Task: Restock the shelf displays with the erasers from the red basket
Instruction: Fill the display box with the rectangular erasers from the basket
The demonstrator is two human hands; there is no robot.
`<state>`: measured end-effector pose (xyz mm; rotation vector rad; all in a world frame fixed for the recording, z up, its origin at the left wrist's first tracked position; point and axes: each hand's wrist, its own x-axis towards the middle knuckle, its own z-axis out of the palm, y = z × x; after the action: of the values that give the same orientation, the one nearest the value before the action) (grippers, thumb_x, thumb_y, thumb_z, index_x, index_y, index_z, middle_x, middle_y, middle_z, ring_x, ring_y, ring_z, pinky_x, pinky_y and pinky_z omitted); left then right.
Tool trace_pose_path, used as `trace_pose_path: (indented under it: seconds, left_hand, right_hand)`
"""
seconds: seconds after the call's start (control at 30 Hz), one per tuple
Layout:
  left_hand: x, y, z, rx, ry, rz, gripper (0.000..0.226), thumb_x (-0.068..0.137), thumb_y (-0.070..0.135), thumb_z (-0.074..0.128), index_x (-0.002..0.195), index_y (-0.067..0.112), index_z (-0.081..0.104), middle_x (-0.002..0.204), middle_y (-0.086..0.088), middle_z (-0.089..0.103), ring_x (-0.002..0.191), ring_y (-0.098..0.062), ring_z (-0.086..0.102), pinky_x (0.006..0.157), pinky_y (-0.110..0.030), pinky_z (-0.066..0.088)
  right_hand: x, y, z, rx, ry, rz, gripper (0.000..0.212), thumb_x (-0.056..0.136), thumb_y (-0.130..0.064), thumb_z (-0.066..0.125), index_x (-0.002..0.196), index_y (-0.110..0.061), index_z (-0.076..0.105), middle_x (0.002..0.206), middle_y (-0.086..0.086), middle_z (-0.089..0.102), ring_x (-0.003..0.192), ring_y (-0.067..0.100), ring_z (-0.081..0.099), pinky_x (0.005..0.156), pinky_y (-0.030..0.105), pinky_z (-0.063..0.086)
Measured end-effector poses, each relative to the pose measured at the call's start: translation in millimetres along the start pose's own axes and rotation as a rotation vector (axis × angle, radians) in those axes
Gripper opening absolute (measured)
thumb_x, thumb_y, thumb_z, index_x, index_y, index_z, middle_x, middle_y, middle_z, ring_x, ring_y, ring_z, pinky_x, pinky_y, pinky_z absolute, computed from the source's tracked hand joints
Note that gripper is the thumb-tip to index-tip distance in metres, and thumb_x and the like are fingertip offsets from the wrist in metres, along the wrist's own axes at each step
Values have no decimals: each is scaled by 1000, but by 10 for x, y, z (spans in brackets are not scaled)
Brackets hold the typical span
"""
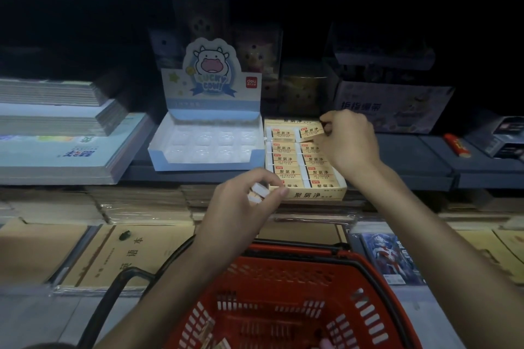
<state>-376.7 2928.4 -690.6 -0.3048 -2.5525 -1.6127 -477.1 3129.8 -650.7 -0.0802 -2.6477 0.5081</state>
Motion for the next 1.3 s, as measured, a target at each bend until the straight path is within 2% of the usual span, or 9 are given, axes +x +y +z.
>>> trace_pose_path:
  seconds: [0.27,0.6,0.83,0.93,1.0,1.1,1.17,1.23,1.3]
  left_hand:
    - [-28,18,19,-30,1,11,8,97,34,71,90,33,69,117,6,75,56,7,62,47,-11,43]
    - [-41,21,19,-35,15,11,4,96,35,72,92,34,71,114,7,76,52,0,61,46,-16,44]
    - [-34,-4,20,5,24,31,5,96,36,73,91,37,71,113,9,76,60,-1,55,52,-8,42]
    - [-40,25,-8,21,41,52,16,93,37,75,107,43,71,113,15,73,65,0,59,56,-10,44]
    - [-25,63,-40,-97,46,30,38,89,30,81,120,47,65,99,12,74,59,1,59,54,-11,43]
    - [-14,133,-109,-322,36,-12,54,85,14,85,126,41,60,69,3,66,45,-7,53,44,-21,42]
    - [-27,171,-144,-343,35,-1,56,86,9,83,127,37,57,68,0,67,46,-15,59,43,-21,42]
    - [-38,184,-164,-350,33,-4,59,87,7,81,132,33,53,74,-1,71,45,-16,61,41,-20,41]
    - [-43,191,-175,-346,28,-21,66,88,5,80,139,34,49,83,-4,73,44,-16,62,40,-23,41]
  right_hand:
    - [-27,1,10,-232,61,-158,10,95,-16,69,93,-13,78,102,4,70,86,29,67,66,32,47]
    - [-77,-35,0,-207,66,-140,15,93,-28,75,91,-14,77,106,3,66,88,27,67,66,32,43]
    - [-40,-68,-46,-267,56,-110,21,90,-37,78,86,-16,73,94,2,67,85,26,67,66,34,48]
    - [-104,-143,-103,-233,30,-143,15,89,-32,78,89,-17,75,102,2,65,92,26,65,70,35,51]
    - [-157,-232,-189,-112,-10,-145,9,88,-32,79,89,-24,77,104,-2,67,95,22,66,73,35,54]
    - [-261,-469,-406,232,-182,-130,8,86,-35,80,82,-29,79,87,-13,73,86,8,69,73,32,56]
    - [-352,-632,-549,421,-370,-129,14,86,-38,80,78,-26,80,78,-9,75,78,8,70,67,31,54]
    - [-427,-747,-638,463,-533,-166,23,86,-42,80,78,-21,81,77,1,75,73,20,69,65,39,54]
    - [-457,-780,-638,528,-665,-186,23,86,-38,81,82,-15,82,72,7,73,52,15,59,50,32,46]
